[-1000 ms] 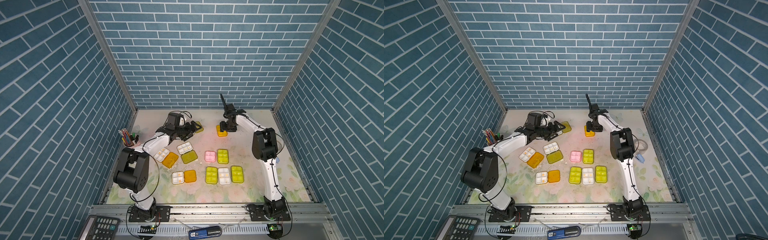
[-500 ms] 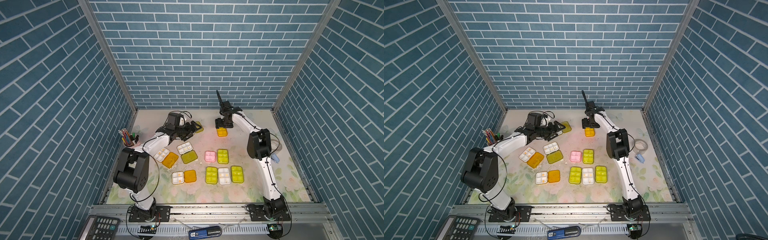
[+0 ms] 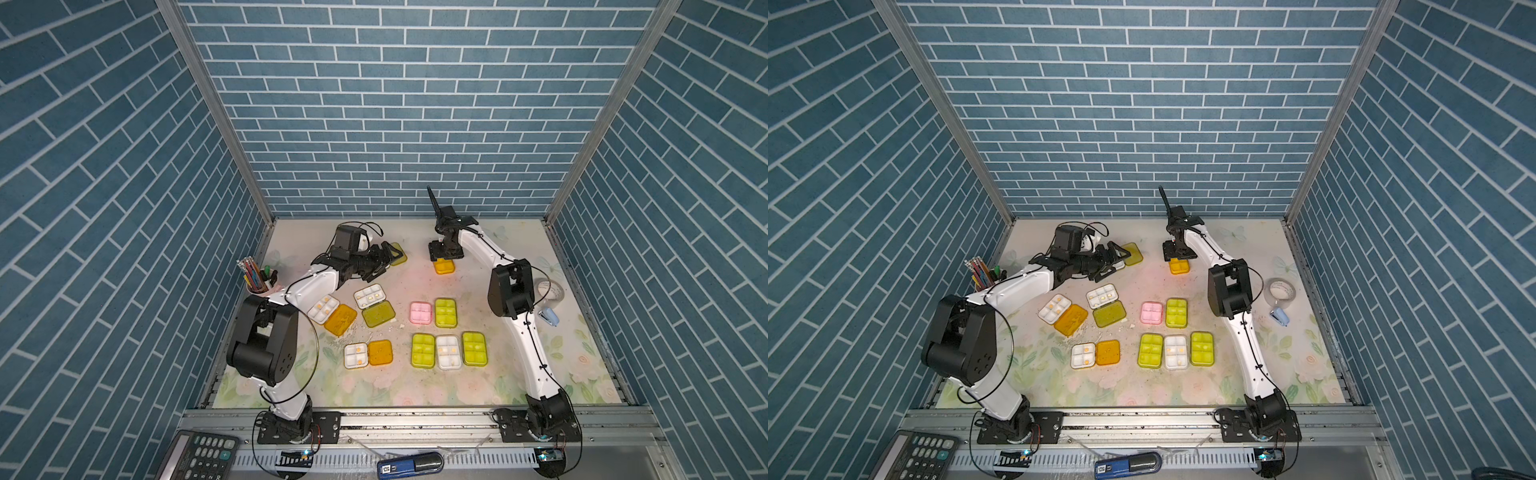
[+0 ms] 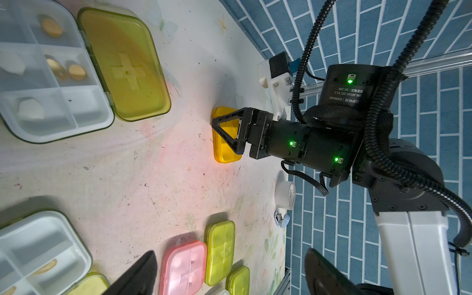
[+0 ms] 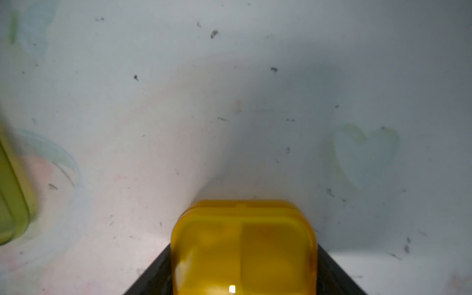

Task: Close pillboxes
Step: Pick up the pillbox at the center of the board, then place the pillbox at the center of the board.

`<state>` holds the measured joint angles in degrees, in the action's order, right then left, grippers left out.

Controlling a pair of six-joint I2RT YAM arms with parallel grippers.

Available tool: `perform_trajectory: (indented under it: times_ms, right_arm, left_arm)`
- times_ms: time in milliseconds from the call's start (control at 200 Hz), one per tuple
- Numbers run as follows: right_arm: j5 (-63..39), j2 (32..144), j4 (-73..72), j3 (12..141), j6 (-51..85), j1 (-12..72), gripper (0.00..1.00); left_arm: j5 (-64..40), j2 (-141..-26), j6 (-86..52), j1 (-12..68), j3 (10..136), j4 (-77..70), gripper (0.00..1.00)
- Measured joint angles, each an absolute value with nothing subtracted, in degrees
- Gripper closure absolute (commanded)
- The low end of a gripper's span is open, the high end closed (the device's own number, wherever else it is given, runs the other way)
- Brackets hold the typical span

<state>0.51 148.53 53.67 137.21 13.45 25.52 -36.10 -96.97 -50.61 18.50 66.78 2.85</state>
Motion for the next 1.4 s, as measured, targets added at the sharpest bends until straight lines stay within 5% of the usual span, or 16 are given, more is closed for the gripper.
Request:
perform_trajectory:
  times_ms: [275,655,1125,1400]
  right_arm:
    - [0.84,148.18,52.99,136.25,13.67,25.61,0.38]
    - [2.79,137.03,46.72,119.50,15.18,25.61,0.38]
    - [4.10,103.61,31.73,78.28,22.72,25.34,0.39]
    - [3.81,95.24,27.42,59.75,27.22,25.34,0.39]
  left_arm:
    - [-36.12,-96.42,-50.59,18.31,66.78,2.70,0.09]
    - [-36.27,-96.33,-50.63,18.26,66.78,2.70,0.09]
    - [-36.27,-95.33,-51.48,18.26,66.43,2.11,0.09]
    - [-36.27,-94.39,-52.10,18.26,66.02,1.19,0.09]
